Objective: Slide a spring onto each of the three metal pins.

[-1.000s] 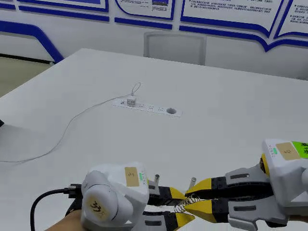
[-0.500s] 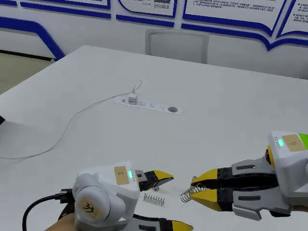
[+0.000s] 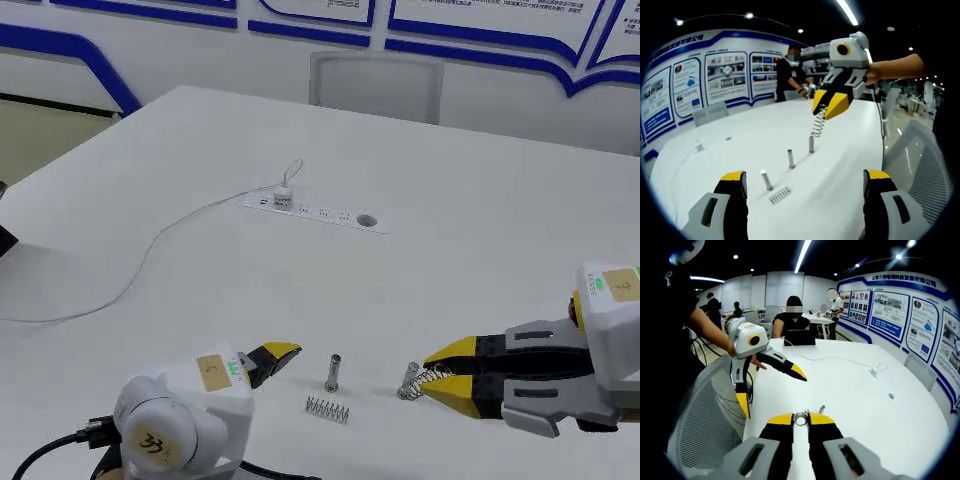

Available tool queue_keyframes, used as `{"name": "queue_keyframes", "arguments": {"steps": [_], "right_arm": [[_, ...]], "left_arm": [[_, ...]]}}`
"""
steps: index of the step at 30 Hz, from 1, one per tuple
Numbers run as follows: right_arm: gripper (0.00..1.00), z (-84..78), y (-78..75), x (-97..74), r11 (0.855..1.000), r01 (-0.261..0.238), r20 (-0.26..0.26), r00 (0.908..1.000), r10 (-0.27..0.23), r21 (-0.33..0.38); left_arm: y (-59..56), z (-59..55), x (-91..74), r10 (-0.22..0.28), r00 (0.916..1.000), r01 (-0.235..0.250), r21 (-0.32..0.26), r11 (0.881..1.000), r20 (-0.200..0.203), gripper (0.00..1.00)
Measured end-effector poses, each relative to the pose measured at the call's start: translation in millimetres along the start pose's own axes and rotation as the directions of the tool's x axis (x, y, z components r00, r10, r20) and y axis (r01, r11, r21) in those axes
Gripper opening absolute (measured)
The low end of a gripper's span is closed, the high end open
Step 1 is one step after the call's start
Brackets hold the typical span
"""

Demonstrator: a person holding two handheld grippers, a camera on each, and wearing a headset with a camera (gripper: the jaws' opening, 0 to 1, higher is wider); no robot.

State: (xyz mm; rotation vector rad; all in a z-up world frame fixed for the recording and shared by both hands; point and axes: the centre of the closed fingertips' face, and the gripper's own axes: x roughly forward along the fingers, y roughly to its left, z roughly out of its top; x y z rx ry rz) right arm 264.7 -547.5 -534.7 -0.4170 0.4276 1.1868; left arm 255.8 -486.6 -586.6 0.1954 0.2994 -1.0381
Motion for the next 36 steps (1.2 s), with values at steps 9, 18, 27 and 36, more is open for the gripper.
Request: {"name": "queue_keyframes", "arguments": {"steps": [9, 18, 27, 36], "right_arm": [[0.11, -15.2, -19.4, -1.7, 0.999, 0.038, -0.045, 0.9983, -0.037, 0.032], [0.11, -28.2, -38.6, -0.5, 0.995, 0.089, -0.095, 0.9920, -0.084, 0.054], [0.11, -43.9, -57.7, 6.1, 0.991, 0.127, -0.162, 0.9795, -0.120, 0.033], [0.11, -52.6, -74.9, 17.3, 0.982, 0.168, -0.182, 0.9716, -0.151, 0.086]], "left_arm": [[11.2, -13.7, -7.1, 0.068, 0.9977, -0.068, -0.026, 0.997, -0.008, 1.00], [16.1, -28.0, -12.3, 0.114, 0.9933, -0.115, -0.073, 0.991, -0.018, 1.00], [22.8, -39.0, -13.8, 0.135, 0.9894, -0.140, -0.109, 0.984, -0.053, 0.98], [22.7, -43.5, -12.5, 0.139, 0.9878, -0.147, -0.140, 0.979, -0.071, 0.97]]}}
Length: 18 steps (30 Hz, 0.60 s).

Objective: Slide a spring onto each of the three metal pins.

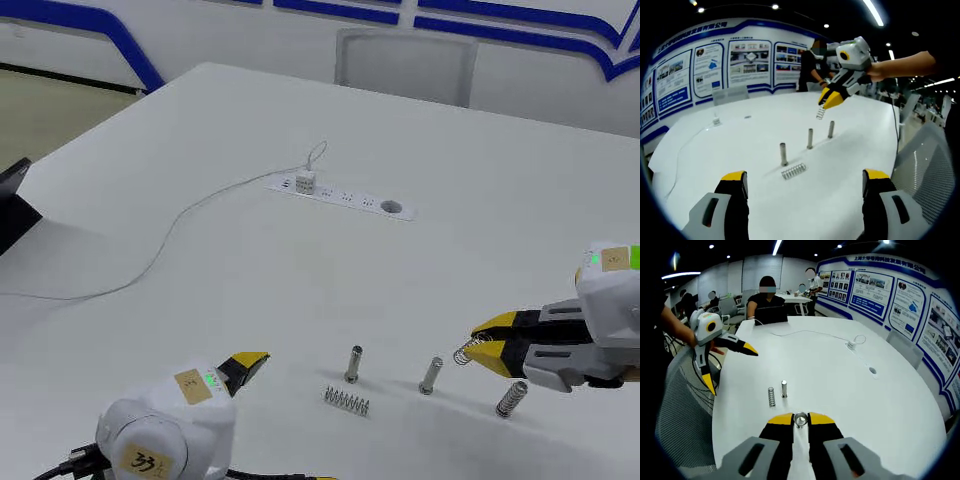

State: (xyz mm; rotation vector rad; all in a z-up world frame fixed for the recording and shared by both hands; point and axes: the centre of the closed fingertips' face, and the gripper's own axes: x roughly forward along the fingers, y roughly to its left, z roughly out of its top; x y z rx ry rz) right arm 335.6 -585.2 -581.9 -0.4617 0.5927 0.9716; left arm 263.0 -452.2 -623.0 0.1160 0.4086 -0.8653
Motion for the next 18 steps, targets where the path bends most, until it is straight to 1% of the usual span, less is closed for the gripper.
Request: {"name": "queue_keyframes", "arguments": {"steps": [1, 3, 7, 10, 16, 18], "right_arm": [[0.11, 0.2, -2.8, 2.1, 1.000, 0.000, 0.013, 0.9999, -0.001, 0.025], [0.11, -1.2, -6.2, 6.9, 0.999, 0.005, 0.014, 0.9999, -0.006, 0.049], [0.11, -7.6, -9.4, 17.2, 0.998, 0.019, -0.019, 0.9997, -0.018, 0.054], [0.11, -10.0, -9.8, 22.5, 0.997, 0.016, -0.031, 0.9994, -0.014, 0.071], [0.11, -12.7, -9.6, 27.6, 0.996, 0.018, -0.049, 0.9987, -0.014, 0.082], [0.11, -15.1, -9.9, 27.8, 0.996, 0.012, -0.056, 0.9984, -0.007, 0.087]], "left_arm": [[-0.7, -0.5, 0.4, -0.003, 1.0000, 0.003, -0.010, 1.000, 0.000, 0.97], [-2.4, -0.2, 0.9, -0.010, 0.9999, 0.010, -0.011, 1.000, 0.003, 0.98], [-4.3, -1.4, 1.8, -0.017, 0.9999, 0.017, -0.004, 1.000, -0.003, 0.98], [-5.1, -0.7, 1.7, -0.019, 0.9998, 0.019, -0.006, 1.000, -0.002, 0.98], [-5.8, -2.7, 2.2, -0.024, 0.9997, 0.024, -0.004, 1.000, -0.008, 0.98], [-5.8, -3.1, 2.3, -0.023, 0.9997, 0.023, -0.001, 1.000, -0.009, 0.98]]}}
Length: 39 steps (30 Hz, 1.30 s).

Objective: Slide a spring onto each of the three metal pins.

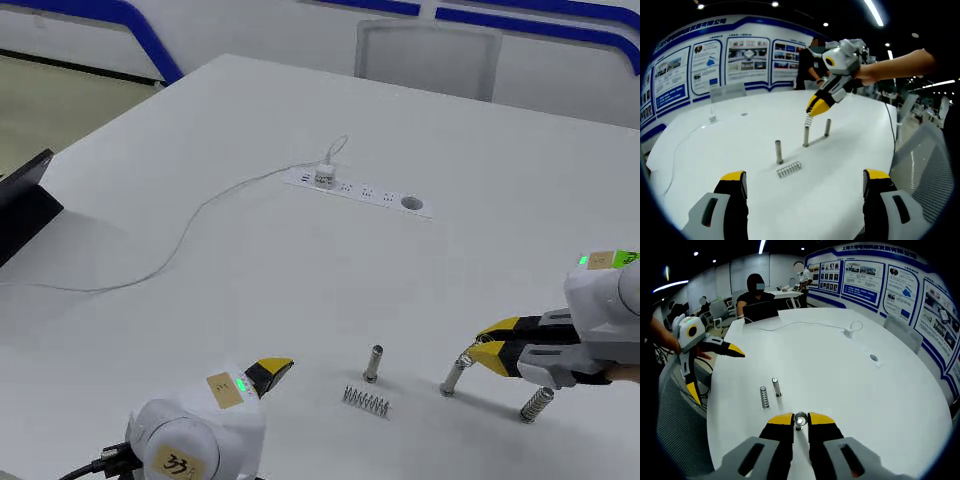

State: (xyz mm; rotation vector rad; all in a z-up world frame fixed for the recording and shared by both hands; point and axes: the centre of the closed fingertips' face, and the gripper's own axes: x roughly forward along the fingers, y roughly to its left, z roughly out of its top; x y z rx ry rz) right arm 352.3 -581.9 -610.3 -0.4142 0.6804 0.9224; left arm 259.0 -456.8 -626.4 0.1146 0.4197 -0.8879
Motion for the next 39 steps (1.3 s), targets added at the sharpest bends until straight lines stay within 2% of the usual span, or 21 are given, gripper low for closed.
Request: {"name": "queue_keyframes", "arguments": {"steps": [6, 12, 21, 31, 39], "right_arm": [[0.11, -2.0, 5.4, 6.7, 1.000, -0.015, -0.015, 0.9998, 0.015, -0.006], [0.11, -7.8, 7.3, 18.2, 0.999, -0.020, -0.063, 0.9978, 0.017, -0.032], [0.11, -18.0, 8.8, 31.2, 0.998, -0.033, -0.132, 0.9910, 0.025, -0.059], [0.11, -24.9, 9.7, 39.3, 0.997, -0.043, -0.162, 0.9862, 0.033, -0.058], [0.11, -29.8, 11.2, 43.8, 0.997, -0.047, -0.180, 0.9831, 0.035, -0.059]], "left_arm": [[-0.1, 0.4, -0.3, -0.003, 1.0000, 0.003, -0.017, 1.000, 0.004, 0.98], [7.2, 1.5, -2.1, 0.023, 0.9997, -0.023, -0.043, 0.999, 0.011, 0.98], [7.8, 0.7, -2.2, 0.025, 0.9996, -0.024, -0.057, 0.998, 0.011, 0.97], [7.4, 0.6, -2.4, 0.021, 0.9997, -0.020, -0.077, 0.997, 0.013, 0.97], [5.4, -1.2, -1.7, 0.014, 0.9999, -0.014, -0.069, 0.998, 0.003, 0.97]]}}
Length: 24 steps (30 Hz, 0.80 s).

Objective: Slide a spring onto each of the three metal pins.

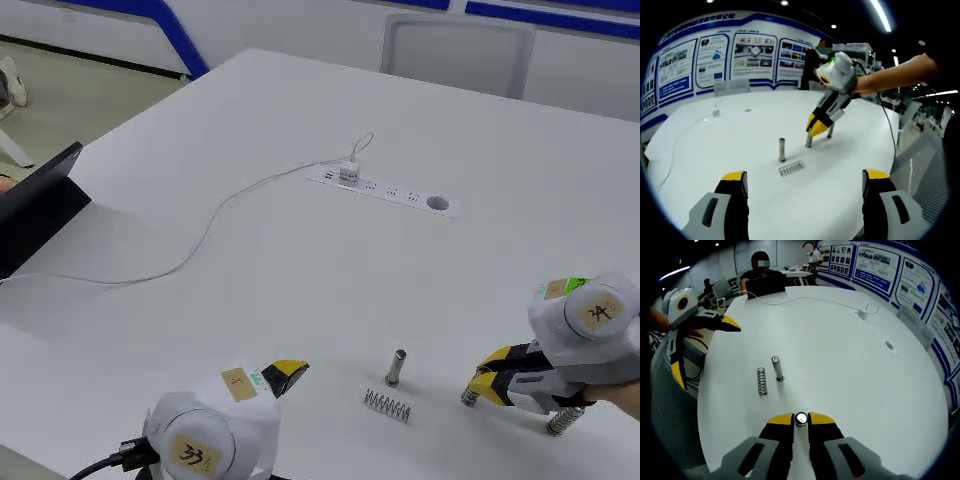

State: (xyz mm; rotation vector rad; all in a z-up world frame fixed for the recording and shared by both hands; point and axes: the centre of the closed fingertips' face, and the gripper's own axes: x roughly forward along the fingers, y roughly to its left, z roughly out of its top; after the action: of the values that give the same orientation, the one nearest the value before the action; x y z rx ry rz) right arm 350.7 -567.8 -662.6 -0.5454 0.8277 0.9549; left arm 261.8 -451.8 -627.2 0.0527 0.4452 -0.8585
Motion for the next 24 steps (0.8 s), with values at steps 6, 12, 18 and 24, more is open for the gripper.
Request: {"name": "queue_keyframes", "arguments": {"steps": [6, 12, 18, 24], "right_arm": [[0.11, -2.1, 1.1, 2.0, 1.000, -0.002, -0.007, 1.0000, 0.002, -0.009], [0.11, -3.5, 1.4, 3.3, 1.000, 0.001, -0.011, 0.9999, -0.001, -0.013], [0.11, -5.3, 1.6, 4.8, 1.000, 0.002, -0.018, 0.9998, -0.003, -0.012], [0.12, -4.8, 1.2, 5.2, 1.000, 0.008, -0.014, 0.9999, -0.008, -0.013]], "left_arm": [[-0.4, -0.2, 0.1, -0.003, 1.0000, 0.003, -0.005, 1.000, -0.001, 0.97], [-0.7, -0.9, 0.1, -0.002, 1.0000, 0.002, 0.000, 1.000, -0.006, 0.96], [-2.1, -0.9, 0.3, -0.007, 1.0000, 0.007, 0.008, 1.000, -0.007, 0.96], [-3.4, 0.3, 0.1, -0.014, 0.9999, 0.014, -0.003, 1.000, -0.002, 0.96]]}}
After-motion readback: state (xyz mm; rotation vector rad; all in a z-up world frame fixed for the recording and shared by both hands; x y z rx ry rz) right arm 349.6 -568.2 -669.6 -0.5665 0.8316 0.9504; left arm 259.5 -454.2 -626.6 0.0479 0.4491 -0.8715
